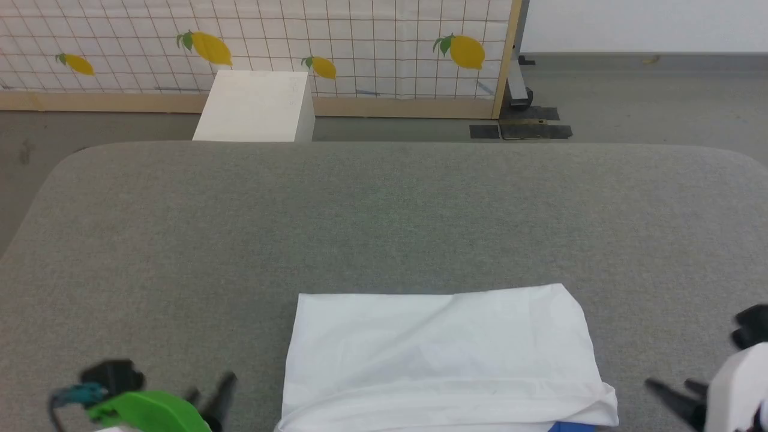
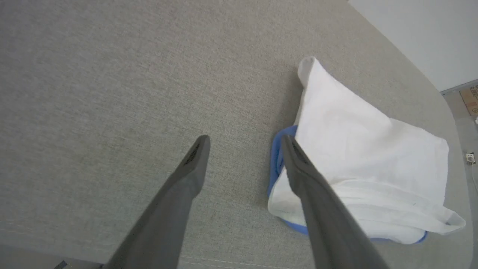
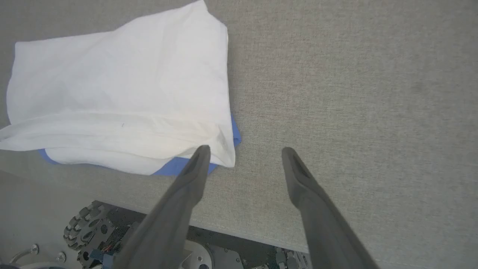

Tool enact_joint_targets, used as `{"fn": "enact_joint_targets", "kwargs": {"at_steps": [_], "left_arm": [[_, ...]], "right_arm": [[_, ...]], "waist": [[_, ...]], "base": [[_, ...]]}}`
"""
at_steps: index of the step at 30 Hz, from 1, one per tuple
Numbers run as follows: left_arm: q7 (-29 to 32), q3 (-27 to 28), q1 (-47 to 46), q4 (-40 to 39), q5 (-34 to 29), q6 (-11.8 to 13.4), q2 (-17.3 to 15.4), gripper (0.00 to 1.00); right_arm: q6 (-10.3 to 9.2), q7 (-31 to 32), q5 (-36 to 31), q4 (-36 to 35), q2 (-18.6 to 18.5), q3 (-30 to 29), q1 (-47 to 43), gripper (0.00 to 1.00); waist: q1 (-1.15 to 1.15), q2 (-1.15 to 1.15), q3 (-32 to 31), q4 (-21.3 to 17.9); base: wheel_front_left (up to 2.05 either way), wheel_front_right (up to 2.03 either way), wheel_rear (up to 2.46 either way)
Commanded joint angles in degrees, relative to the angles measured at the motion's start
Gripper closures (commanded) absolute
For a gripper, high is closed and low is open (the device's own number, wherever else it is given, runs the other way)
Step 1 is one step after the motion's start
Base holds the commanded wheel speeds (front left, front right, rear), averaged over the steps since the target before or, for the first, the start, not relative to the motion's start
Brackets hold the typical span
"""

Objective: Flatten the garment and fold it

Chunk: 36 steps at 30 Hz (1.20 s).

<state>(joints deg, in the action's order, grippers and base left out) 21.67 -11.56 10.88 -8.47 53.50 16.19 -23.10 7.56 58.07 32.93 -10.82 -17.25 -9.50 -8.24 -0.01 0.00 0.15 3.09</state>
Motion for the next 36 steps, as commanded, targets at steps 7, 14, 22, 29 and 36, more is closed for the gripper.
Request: {"fn": "enact_joint_targets", "kwargs": {"at_steps": [7, 14, 22, 29, 36], "left_arm": [[-19.8, 3.1, -7.4, -2.8, -12.2, -5.1, -1.8, 0.00], [-35.7, 2.0, -14.3, 2.1, -22.8, -7.6, 1.3, 0.00], [-36.6, 5.5, -16.2, 0.4, -32.0, -9.3, 8.2, 0.00], [-36.7, 8.2, -15.0, 1.1, -35.5, -12.4, 12.4, 0.00], [-36.7, 8.8, -14.7, 4.5, -37.3, -14.5, 13.8, 0.00]], "right_arm": [[-0.08, -1.4, -1.3, 1.0, -1.7, -0.4, 8.0, 0.00], [-0.08, -3.6, -2.4, 8.8, -1.4, 9.0, 13.3, 0.00], [-0.08, -8.1, -6.4, 17.7, -0.1, 14.1, 16.7, 0.00], [-0.08, -10.4, -8.0, 24.4, 2.8, 18.7, 16.8, 0.00], [-0.08, -10.2, -6.7, 28.7, 3.8, 23.9, 17.0, 1.00]], "waist": [[0.01, 0.00, 2.4, -0.1], [0.01, 0.00, 5.8, 0.8], [0.01, 0.00, 8.9, 1.4], [0.01, 0.00, 10.0, 1.8], [0.01, 0.00, 9.9, 1.9]], "base": [[0.00, 0.00, 0.00], [0.00, 0.00, 0.00], [0.00, 0.00, 0.00], [0.00, 0.00, 0.00], [0.00, 0.00, 0.00]]}}
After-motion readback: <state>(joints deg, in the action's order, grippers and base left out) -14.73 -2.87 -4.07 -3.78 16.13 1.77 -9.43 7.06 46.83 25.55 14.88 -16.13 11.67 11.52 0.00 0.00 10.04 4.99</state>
